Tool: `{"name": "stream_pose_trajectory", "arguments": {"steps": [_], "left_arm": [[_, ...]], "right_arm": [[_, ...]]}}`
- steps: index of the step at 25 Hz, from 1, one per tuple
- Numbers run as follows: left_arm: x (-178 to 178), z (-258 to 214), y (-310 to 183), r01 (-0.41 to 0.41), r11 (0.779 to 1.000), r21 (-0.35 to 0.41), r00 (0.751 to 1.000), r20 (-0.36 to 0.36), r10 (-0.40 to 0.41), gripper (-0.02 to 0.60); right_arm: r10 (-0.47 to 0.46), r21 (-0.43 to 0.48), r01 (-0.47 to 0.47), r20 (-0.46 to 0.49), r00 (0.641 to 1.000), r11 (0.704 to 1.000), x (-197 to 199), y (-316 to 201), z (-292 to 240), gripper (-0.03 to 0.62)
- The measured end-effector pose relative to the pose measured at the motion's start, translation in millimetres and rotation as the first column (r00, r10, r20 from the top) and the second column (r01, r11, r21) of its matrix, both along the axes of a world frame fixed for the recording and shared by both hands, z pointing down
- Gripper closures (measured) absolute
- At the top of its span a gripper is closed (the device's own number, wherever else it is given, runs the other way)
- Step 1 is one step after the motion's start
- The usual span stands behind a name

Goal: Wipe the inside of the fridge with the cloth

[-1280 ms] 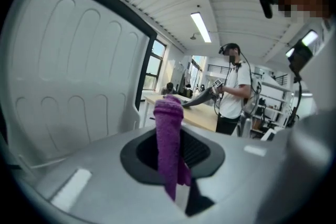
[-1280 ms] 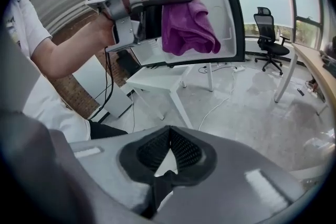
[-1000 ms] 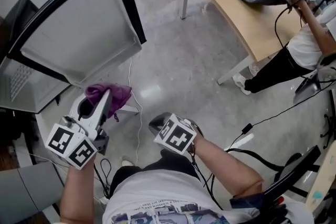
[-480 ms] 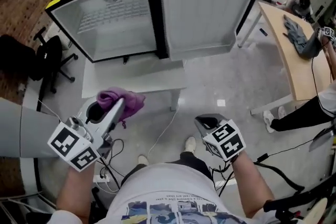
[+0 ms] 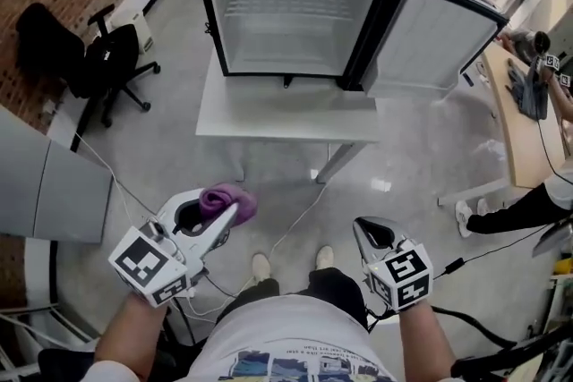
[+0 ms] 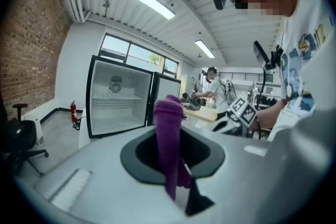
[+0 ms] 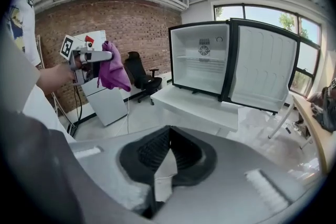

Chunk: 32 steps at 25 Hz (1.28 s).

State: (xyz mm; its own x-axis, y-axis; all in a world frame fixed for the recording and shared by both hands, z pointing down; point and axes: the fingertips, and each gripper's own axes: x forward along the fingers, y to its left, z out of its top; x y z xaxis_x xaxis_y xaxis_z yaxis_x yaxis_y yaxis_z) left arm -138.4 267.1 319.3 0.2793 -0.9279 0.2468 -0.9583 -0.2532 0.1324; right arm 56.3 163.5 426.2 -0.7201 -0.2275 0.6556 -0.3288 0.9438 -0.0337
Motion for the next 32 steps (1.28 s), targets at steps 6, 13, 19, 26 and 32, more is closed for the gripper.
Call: {"name": "stream_pose_trajectory", "arguments": {"steps": [6, 13, 19, 26, 32], "left_arm": [[7.9, -0.7, 20.8, -0.01, 1.0, 0.02, 0.999, -0.036, 0.011, 0.512], [51.1, -7.1, 23.9, -0.042, 0.999, 0.03, 0.998, -0.036, 0.043, 0.512], [106.6, -15.2, 15.1, -0.043, 0.999, 0.011, 0.999, -0.004, 0.043, 0.512], [130.8, -4.8, 26.7, -0.044, 0.999, -0.018, 0.999, 0.013, 0.044, 0.512], [122.7, -13.4, 29.0, -0.111, 0.994, 0.005, 0.994, 0.013, 0.111, 0.511]], "right_arm": [[-0.014, 0.054, 0.01, 0.071, 0.997, 0.999, -11.7, 27.1, -25.2, 0.591], [-0.104, 0.164, 0.089, 0.085, 0.991, 0.983, -2.9, 48.2, -46.8, 0.591], [-0.128, 0.158, 0.105, 0.142, 0.982, 0.982, 33.3, 45.4, -55.8, 0.591], [-0.142, 0.172, 0.117, 0.144, 0.979, 0.978, 52.2, 51.2, -49.7, 0.591], [-0.076, 0.192, 0.044, 0.162, 0.984, 0.98, 47.3, 57.2, -63.7, 0.591]]}}
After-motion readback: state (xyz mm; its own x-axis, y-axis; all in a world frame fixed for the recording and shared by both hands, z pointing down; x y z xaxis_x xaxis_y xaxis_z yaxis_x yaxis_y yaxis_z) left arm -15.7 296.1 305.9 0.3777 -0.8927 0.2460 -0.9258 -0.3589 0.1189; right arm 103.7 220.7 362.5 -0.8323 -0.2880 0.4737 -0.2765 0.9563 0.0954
